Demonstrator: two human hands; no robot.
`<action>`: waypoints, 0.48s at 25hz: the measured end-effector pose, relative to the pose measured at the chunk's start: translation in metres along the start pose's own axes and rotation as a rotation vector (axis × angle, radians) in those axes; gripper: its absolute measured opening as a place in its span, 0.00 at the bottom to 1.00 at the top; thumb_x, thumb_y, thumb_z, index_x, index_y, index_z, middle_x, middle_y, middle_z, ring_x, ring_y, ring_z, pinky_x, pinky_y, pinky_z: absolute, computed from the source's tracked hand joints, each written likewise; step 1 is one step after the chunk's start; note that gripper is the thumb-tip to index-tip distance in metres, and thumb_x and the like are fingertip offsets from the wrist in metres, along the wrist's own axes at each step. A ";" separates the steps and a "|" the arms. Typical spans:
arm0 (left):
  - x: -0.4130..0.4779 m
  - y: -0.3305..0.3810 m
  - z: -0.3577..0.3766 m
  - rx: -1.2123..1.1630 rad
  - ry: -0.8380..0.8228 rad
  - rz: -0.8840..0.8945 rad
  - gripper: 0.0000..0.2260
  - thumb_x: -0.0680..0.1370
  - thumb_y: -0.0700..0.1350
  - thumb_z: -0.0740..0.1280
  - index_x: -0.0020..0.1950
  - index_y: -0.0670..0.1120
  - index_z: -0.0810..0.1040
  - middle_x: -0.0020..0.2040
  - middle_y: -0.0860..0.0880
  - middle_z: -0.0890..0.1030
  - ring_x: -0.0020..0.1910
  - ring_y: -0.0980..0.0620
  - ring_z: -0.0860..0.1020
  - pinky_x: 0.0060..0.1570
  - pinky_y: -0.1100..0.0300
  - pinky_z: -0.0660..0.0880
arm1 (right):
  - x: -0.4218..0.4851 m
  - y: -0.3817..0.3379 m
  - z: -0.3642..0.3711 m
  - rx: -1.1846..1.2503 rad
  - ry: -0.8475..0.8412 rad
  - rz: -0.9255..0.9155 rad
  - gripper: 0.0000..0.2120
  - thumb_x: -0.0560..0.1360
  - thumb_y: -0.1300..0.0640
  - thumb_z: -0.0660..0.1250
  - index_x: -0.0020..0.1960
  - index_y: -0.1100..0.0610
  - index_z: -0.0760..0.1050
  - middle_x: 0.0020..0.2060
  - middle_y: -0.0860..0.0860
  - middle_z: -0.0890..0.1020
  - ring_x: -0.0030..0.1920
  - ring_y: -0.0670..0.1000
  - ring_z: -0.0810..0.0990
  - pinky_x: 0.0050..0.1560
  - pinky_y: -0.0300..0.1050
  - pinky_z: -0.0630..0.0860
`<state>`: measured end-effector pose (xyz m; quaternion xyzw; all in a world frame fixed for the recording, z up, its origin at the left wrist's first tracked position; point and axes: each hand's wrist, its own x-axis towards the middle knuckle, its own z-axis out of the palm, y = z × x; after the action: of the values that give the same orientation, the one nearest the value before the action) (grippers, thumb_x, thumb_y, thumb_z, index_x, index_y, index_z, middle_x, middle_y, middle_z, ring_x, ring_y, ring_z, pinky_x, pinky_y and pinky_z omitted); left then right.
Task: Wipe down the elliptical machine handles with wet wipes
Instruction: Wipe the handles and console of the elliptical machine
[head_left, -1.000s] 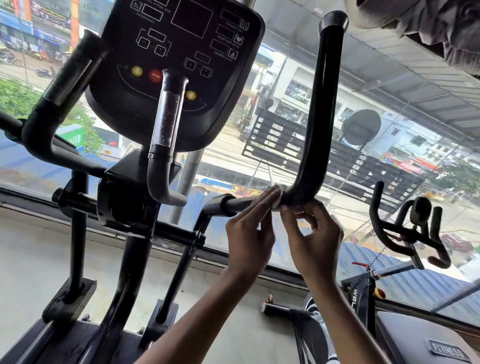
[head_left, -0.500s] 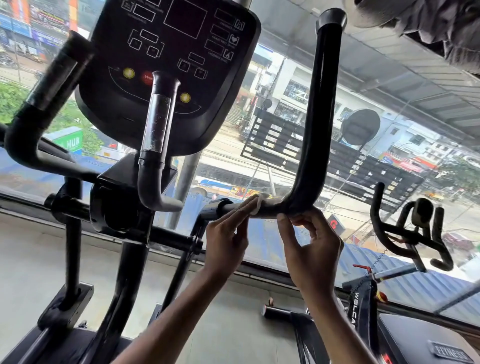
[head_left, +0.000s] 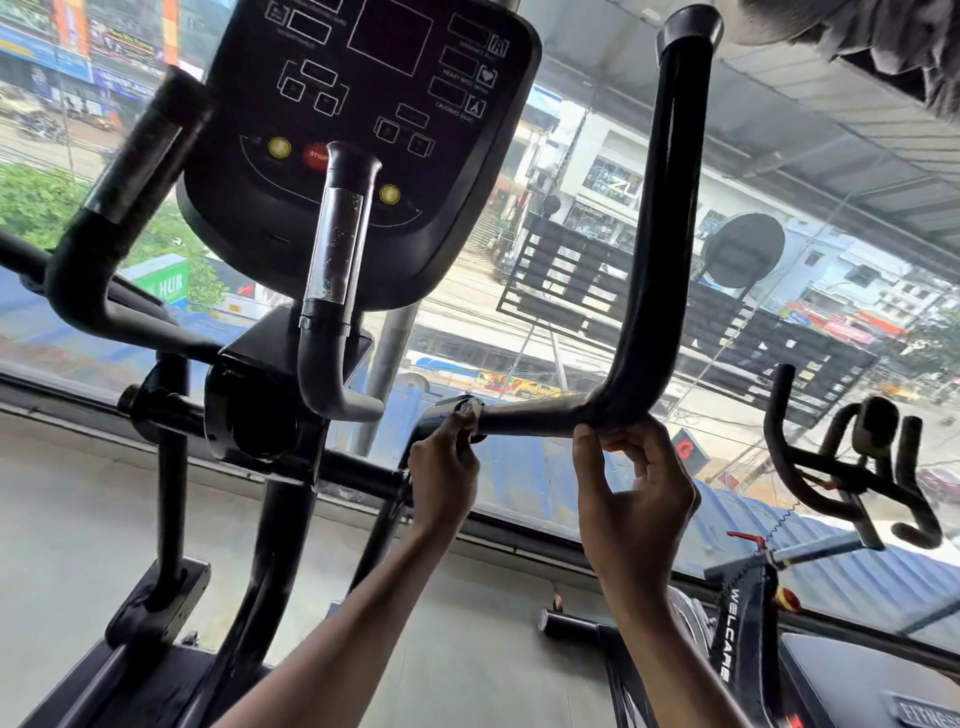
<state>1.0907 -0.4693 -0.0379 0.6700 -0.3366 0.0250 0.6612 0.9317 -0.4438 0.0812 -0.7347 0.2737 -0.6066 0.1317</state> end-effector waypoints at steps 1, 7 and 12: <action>0.003 -0.002 0.001 0.017 -0.011 -0.032 0.14 0.80 0.36 0.68 0.62 0.49 0.84 0.45 0.49 0.88 0.40 0.45 0.85 0.40 0.56 0.80 | 0.001 0.000 -0.001 -0.003 -0.006 -0.003 0.10 0.76 0.49 0.71 0.47 0.57 0.78 0.39 0.50 0.82 0.43 0.54 0.82 0.48 0.60 0.79; 0.006 0.010 -0.013 -0.057 -0.044 -0.042 0.16 0.81 0.37 0.69 0.65 0.52 0.84 0.46 0.51 0.88 0.45 0.54 0.85 0.45 0.60 0.79 | 0.002 -0.002 -0.003 -0.026 -0.023 0.002 0.11 0.76 0.48 0.71 0.49 0.56 0.79 0.40 0.49 0.82 0.43 0.52 0.82 0.48 0.57 0.79; -0.030 0.082 -0.043 -0.269 0.081 0.334 0.14 0.78 0.30 0.70 0.61 0.43 0.85 0.57 0.49 0.87 0.58 0.61 0.83 0.56 0.71 0.76 | 0.002 -0.001 -0.003 -0.025 -0.021 0.010 0.11 0.76 0.48 0.71 0.48 0.56 0.79 0.40 0.49 0.83 0.44 0.53 0.83 0.48 0.57 0.79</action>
<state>1.0450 -0.4099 0.0242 0.5089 -0.4166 0.1160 0.7443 0.9294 -0.4441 0.0839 -0.7414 0.2833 -0.5946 0.1285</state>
